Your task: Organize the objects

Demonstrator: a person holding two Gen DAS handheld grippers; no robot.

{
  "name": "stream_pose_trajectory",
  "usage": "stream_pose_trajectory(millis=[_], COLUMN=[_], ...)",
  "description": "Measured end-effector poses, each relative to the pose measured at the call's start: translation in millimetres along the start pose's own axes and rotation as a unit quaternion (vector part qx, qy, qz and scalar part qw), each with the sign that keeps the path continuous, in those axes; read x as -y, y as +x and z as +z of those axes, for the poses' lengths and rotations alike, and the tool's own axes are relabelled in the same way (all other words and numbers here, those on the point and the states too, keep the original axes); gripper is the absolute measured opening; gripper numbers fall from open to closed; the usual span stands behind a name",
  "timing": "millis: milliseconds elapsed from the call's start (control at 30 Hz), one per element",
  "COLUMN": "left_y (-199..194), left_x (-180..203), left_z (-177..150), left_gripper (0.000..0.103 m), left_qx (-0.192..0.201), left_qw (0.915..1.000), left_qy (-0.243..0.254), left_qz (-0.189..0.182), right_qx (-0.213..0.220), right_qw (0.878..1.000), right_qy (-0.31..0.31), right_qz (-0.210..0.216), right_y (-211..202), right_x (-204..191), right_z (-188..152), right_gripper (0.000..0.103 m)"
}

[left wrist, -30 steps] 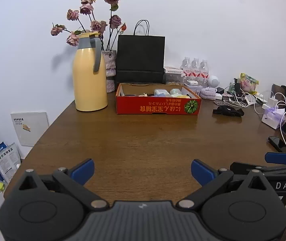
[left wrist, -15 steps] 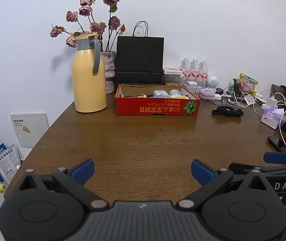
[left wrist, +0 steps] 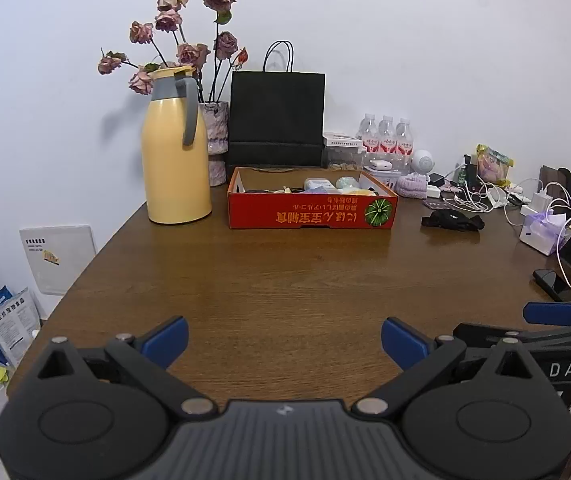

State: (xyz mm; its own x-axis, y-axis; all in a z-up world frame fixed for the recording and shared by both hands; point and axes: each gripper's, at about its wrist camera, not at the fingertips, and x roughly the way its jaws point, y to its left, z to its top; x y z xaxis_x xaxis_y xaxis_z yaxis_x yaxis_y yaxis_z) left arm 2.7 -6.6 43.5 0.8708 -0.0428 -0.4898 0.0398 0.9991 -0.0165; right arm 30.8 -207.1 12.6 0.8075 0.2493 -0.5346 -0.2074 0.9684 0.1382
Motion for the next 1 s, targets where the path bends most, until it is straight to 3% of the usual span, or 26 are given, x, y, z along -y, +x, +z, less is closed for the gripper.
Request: stream_pose_trajectory(millis=[433,1000], left_y=[4,8], left_x=[-3,-5], left_z=[-2,-2], left_gripper=[0.103,0.103], left_qx=[-0.006,-0.021], left_qw=[1.0000,0.9997], left_qy=[0.004,0.007], left_qz=[0.005,0.009], right_qx=[0.003,0.005], right_qw=[0.999,0.999], right_qy=[-0.010,-0.021], right_qz=[-0.033,-0.028], right_y=[1,0], right_x=[13,11], right_z=[4,4], right_gripper=[0.103,0.103])
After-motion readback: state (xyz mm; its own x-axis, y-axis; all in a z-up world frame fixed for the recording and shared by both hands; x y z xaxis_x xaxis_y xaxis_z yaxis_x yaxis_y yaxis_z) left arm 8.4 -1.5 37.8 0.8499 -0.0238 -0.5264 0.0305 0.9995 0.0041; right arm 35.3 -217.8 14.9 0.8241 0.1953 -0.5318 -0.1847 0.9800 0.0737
